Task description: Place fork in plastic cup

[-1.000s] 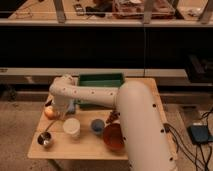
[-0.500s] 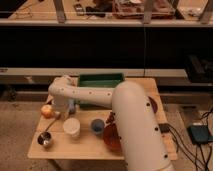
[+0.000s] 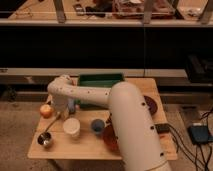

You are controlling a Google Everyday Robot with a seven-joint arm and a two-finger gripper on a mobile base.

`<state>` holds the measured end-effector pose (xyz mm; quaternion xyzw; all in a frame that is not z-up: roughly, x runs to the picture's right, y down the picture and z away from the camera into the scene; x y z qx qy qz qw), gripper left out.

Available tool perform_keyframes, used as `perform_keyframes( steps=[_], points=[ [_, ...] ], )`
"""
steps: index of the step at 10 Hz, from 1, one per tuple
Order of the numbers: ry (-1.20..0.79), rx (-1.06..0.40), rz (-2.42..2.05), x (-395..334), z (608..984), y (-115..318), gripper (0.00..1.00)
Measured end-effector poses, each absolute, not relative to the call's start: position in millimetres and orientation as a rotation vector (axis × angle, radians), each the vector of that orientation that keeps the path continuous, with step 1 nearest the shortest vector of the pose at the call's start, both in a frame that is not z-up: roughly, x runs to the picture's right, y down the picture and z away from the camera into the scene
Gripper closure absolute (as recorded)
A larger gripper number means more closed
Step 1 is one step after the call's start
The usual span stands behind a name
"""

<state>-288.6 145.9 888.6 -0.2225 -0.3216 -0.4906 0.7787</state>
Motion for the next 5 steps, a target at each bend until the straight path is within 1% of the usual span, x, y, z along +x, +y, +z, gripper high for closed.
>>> perform_keyframes(
  steps=[1,2,5],
  points=[
    [-0.697,-0.482,-1.06,-288.9,888.2,146.4,0.87],
    [-0.698,-0.488,-1.058,-289.1,888.0,147.0,0.88],
    [-0.694,-0.511,-1.033,-279.1,885.7,146.3,0.88]
  ],
)
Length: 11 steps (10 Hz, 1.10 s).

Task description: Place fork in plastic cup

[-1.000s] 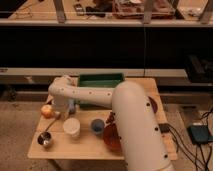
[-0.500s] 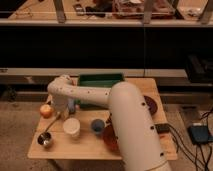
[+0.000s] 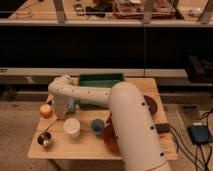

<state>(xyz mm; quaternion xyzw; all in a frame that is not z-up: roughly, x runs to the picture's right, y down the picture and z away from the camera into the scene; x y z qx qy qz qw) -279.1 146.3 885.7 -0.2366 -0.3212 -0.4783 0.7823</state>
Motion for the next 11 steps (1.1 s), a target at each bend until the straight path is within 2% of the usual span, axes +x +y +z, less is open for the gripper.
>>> perform_keyframes(
  steps=[4,6,11],
  points=[
    [-0.642,-0.49,-0.979,-242.8,859.1,102.2,0.88],
    [-0.582,-0.475,-0.944,-201.8,851.8,78.2,0.88],
    [-0.435,-0.455,-0.875,-123.1,839.3,48.3,0.88]
  ],
)
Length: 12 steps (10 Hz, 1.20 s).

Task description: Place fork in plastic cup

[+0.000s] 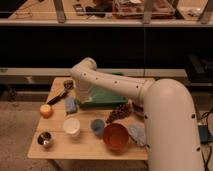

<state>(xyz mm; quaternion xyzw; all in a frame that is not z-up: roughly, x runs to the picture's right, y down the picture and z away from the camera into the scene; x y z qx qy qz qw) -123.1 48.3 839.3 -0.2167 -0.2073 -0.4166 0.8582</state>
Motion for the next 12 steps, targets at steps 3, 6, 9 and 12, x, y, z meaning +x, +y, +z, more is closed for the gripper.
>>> perform_keyframes(
  steps=[3,6,9,12],
  points=[
    [-0.338,-0.496,-0.811,-56.1,839.5,44.9,0.88],
    [-0.285,-0.537,-0.713,7.4,837.5,50.4,0.88],
    [-0.3,-0.547,-0.599,63.8,826.1,50.5,0.88],
    [-0.334,-0.545,-0.574,75.0,799.6,39.8,0.88]
  ],
)
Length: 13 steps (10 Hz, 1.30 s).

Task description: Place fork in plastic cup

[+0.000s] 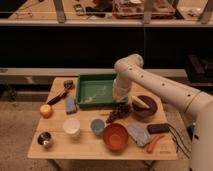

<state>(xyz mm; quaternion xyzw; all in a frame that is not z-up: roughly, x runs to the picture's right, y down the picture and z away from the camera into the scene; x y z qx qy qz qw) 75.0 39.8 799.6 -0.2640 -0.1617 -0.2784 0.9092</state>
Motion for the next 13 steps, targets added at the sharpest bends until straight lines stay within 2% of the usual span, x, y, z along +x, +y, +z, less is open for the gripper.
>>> perform_keyframes(
  steps=[2,9,13],
  points=[
    [-0.347,-0.551,-0.6,72.2,779.0,30.8,0.88],
    [-0.396,-0.553,-0.653,63.2,717.2,49.2,0.88],
    [-0.377,-0.552,-0.695,50.7,694.0,63.4,0.88]
  ],
)
